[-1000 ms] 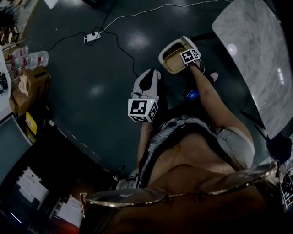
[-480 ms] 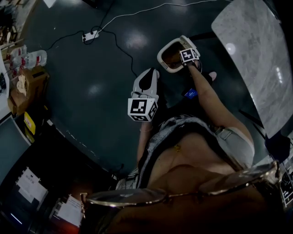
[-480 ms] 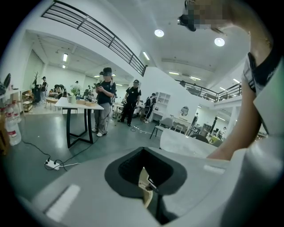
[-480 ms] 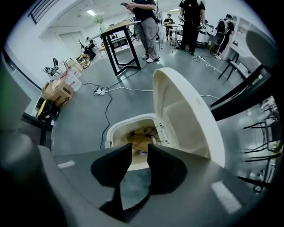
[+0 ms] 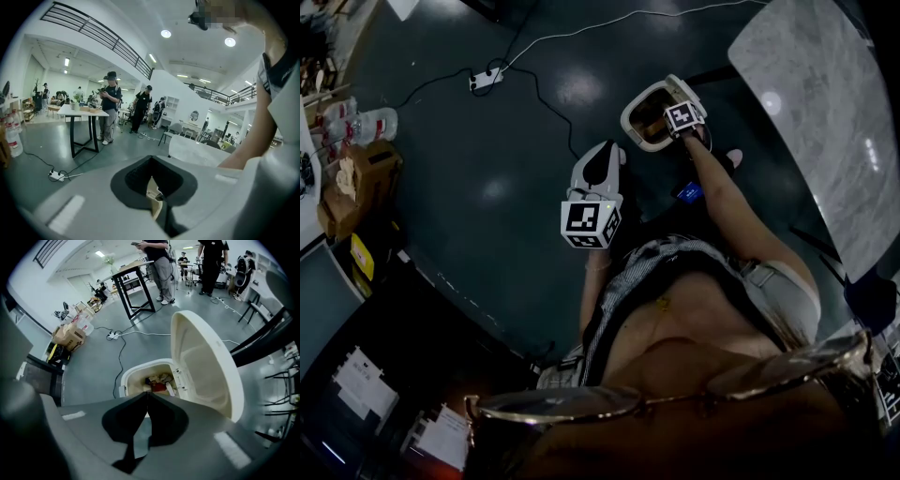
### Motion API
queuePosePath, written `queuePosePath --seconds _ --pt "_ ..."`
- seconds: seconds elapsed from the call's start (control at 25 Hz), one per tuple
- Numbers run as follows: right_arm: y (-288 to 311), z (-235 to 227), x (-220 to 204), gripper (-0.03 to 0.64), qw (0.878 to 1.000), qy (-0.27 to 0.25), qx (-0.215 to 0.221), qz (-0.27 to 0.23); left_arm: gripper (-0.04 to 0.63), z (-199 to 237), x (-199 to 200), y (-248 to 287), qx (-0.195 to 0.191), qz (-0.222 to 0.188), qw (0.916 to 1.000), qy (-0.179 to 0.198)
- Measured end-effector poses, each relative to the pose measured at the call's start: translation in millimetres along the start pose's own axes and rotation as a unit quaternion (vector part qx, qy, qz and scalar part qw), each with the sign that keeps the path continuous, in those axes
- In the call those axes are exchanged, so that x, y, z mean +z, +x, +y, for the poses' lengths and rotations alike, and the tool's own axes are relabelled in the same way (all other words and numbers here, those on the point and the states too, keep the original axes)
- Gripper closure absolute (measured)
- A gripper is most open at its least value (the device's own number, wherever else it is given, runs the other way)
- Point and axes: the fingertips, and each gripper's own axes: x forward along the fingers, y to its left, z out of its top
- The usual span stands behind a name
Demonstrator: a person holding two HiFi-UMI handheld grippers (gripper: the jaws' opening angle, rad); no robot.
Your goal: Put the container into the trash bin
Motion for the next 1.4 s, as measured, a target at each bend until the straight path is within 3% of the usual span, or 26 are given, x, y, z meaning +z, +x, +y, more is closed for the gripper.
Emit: queuePosePath --seconds 0.04,0.2,0.56,0.76,1.0,1.4 --pt "-2.4 5.3 1.3 0.594 1.000 -0.007 0.010 -0.002 0.595 0.5 -0.7 -0.4 0.000 0.001 1.0000 0.001" --pt "-16.5 36.5 0.7 0.591 0.997 -0.030 0.075 0.003 0.594 0.4 -3.0 -0.1 -0.003 0.007 1.0000 0.003" --pt "-44.5 59.7 22.8 0.591 0.986 -0.048 0.157 -0.032 0.594 -2.7 -14.7 27.0 -0.022 0.029 0.9993 0.004" --pt "-74.9 69.3 29.6 0.591 0.980 -0.082 0.175 -0.047 0.594 -12.8 -18.5 40.4 -0.053 0.043 0.9977 0.005" --pt "-133.1 73.4 51.4 0.591 0.970 -0.127 0.182 -0.100 0.594 -20.1 -17.0 53.2 -0.055 0.051 0.9971 0.015" --pt "-237.7 81.0 81.6 0.591 0.947 -0.127 0.200 -0.215 0.594 -35.9 4.5 70.7 -0.079 0.041 0.9953 0.039"
